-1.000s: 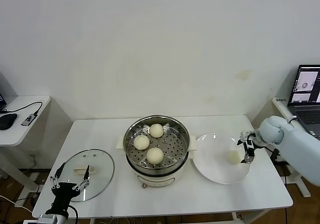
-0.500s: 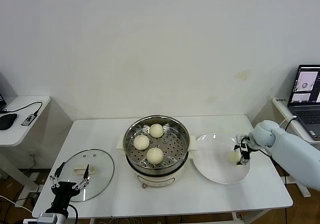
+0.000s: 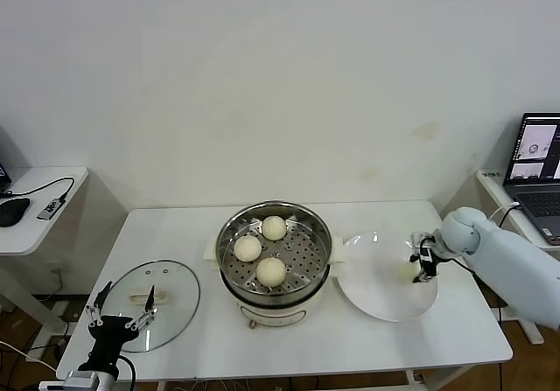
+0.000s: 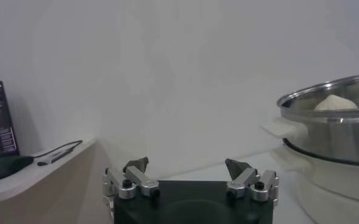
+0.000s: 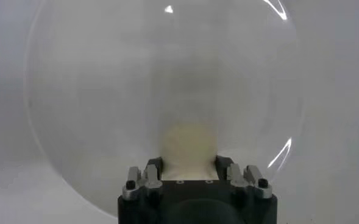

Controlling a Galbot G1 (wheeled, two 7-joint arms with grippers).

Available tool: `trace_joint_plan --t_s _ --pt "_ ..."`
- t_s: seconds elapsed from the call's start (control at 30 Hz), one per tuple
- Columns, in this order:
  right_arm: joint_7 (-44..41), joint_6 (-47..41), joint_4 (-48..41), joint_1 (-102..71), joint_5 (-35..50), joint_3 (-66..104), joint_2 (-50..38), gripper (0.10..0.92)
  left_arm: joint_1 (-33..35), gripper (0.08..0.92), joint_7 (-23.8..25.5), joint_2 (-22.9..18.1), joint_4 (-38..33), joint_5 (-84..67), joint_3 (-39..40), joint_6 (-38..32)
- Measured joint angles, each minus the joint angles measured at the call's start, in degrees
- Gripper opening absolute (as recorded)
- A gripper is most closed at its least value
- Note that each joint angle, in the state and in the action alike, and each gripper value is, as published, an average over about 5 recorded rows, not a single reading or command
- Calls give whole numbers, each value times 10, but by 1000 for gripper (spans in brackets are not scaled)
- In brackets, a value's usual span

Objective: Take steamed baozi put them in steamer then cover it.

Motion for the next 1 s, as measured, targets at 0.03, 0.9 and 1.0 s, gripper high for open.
trace_joint_plan --t_s 0.03,0.9,1.0 --pt "0 -3 6 9 6 -8 -5 547 0 823 0 1 0 0 0 0" --pt "108 -201 209 399 412 -305 60 569 -12 823 -1 -4 -5 0 16 1" --pt "130 -218 212 411 452 -321 90 568 -12 823 -2 -5 -8 0 15 1"
